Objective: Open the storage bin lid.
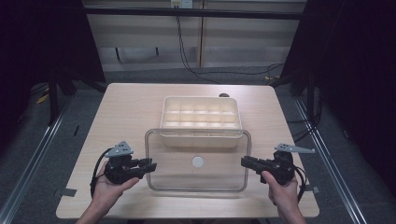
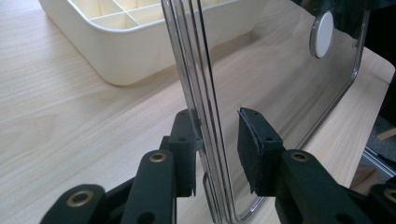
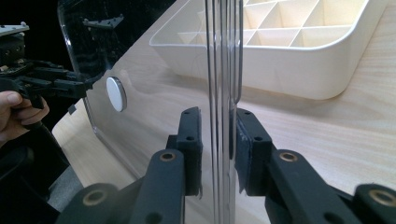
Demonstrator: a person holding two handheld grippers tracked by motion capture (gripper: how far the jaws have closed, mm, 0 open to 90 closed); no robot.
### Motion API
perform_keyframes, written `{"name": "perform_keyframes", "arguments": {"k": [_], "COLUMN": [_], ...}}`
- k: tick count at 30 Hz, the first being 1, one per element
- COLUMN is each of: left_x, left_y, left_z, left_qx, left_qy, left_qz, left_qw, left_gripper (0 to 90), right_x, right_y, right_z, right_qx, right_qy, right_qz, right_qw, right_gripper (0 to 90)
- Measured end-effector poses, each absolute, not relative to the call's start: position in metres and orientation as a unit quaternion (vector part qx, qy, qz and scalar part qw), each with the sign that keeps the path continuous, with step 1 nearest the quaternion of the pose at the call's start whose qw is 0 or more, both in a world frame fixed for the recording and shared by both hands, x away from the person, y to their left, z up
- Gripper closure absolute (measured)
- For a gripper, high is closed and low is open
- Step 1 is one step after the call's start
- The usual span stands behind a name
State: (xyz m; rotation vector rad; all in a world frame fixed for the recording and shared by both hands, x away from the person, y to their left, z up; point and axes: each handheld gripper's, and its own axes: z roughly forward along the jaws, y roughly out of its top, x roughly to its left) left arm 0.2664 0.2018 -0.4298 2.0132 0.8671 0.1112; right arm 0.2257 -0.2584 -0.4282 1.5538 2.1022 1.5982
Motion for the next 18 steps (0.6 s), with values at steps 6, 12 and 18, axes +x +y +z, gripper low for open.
{"name": "perform_keyframes", "arguments": {"k": [6,12,18], "left_x": [0.259,0.257,0.257], "left_y": [0.201,0.203,0.206], "left_z": [-0.436,-0.442,-0.448], "left_qx": [0.822,0.824,0.823], "left_qy": [0.351,0.352,0.358], "left_qz": [0.050,0.034,0.025], "left_qw": [0.445,0.443,0.441], "left_gripper": [67.5,67.9,68.2], "right_x": [0.223,0.221,0.219], "right_y": [-0.257,-0.257,-0.255], "right_z": [-0.432,-0.438,-0.444], "right_qx": [0.506,0.515,0.516], "right_qy": [0.690,0.687,0.688], "right_qz": [0.516,0.513,0.510], "right_qw": [0.033,0.027,0.017], "right_gripper": [73.5,73.4,73.6]}}
